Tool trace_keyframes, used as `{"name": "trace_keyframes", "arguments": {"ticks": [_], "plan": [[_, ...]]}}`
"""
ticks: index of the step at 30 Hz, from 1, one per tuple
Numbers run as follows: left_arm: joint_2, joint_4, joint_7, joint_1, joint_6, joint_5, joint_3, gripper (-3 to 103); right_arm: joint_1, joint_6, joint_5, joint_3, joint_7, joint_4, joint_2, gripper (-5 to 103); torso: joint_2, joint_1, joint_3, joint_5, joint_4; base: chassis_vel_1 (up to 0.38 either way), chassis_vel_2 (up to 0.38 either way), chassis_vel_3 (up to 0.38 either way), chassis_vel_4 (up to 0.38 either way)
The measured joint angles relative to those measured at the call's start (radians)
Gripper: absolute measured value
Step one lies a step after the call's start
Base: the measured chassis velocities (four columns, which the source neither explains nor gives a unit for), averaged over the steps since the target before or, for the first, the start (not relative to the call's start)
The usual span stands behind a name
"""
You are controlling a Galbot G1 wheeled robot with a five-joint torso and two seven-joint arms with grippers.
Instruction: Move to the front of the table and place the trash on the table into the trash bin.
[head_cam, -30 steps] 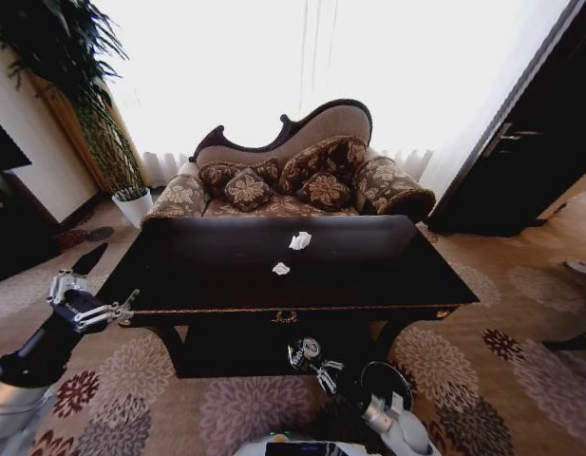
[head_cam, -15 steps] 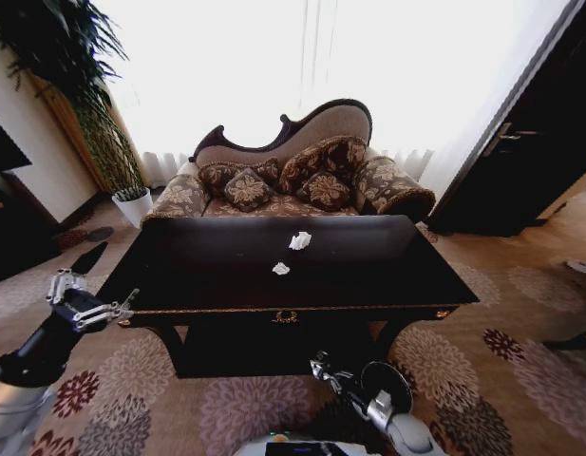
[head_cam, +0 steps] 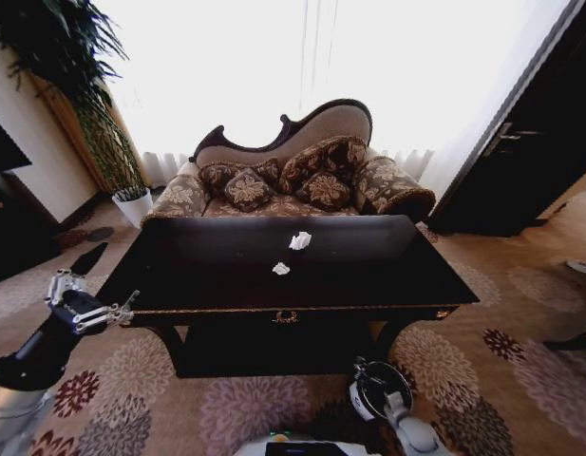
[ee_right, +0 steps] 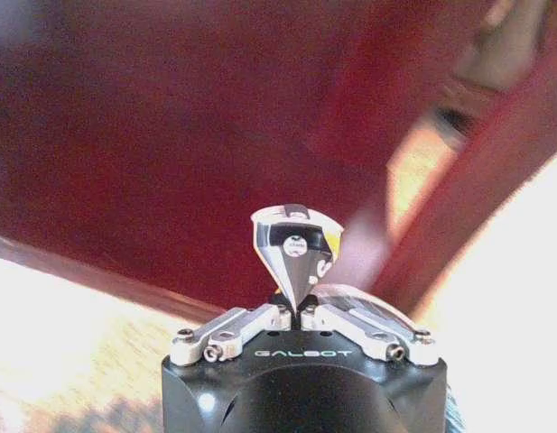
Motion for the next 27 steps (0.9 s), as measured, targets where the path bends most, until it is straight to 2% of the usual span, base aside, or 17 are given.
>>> {"name": "trace_keyframes", "arguments": {"ticks": [4, 6, 12, 25, 26, 27], "plan": [[0.001, 0.000, 0.000, 0.001, 0.000, -0.001, -0.001, 100, 0.013, -0.048, 0.025, -0.002, 0.042, -0.028, -0.008, 0, 0.000, 0.000, 0.000, 0.0004, 0.0001, 0.000, 0.000, 0.000, 0.000], [0.004, -0.001, 0.000, 0.004, -0.001, -0.002, -0.003, 100, 0.025, -0.096, 0.079, -0.008, 0.073, -0.057, -0.020, 0, 0.000, 0.000, 0.000, 0.0001, 0.0000, 0.000, 0.000, 0.000, 0.000], [0.008, -0.001, 0.001, 0.005, -0.001, -0.006, -0.008, 100, 0.057, -0.128, 0.160, -0.014, 0.108, -0.087, -0.026, 0, 0.000, 0.000, 0.000, 0.0003, 0.0001, 0.000, 0.000, 0.000, 0.000], [0.004, 0.001, 0.005, 0.001, -0.001, -0.001, 0.000, 100, 0.061, -0.143, 0.148, -0.013, 0.111, -0.096, -0.009, 0, 0.000, 0.000, 0.000, 0.0001, 0.0000, 0.000, 0.000, 0.000, 0.000], [0.004, 0.001, 0.006, 0.001, -0.001, -0.001, 0.000, 100, 0.059, -0.148, 0.144, -0.012, 0.111, -0.093, -0.007, -3, 0.000, 0.000, 0.000, 0.0001, 0.0000, 0.000, 0.000, 0.000, 0.000], [0.004, 0.001, 0.006, 0.001, -0.001, -0.001, 0.000, 100, 0.057, -0.152, 0.143, -0.011, 0.111, -0.090, -0.006, 2, 0.000, 0.000, 0.000, 0.0001, 0.0000, 0.000, 0.000, 0.000, 0.000]]}}
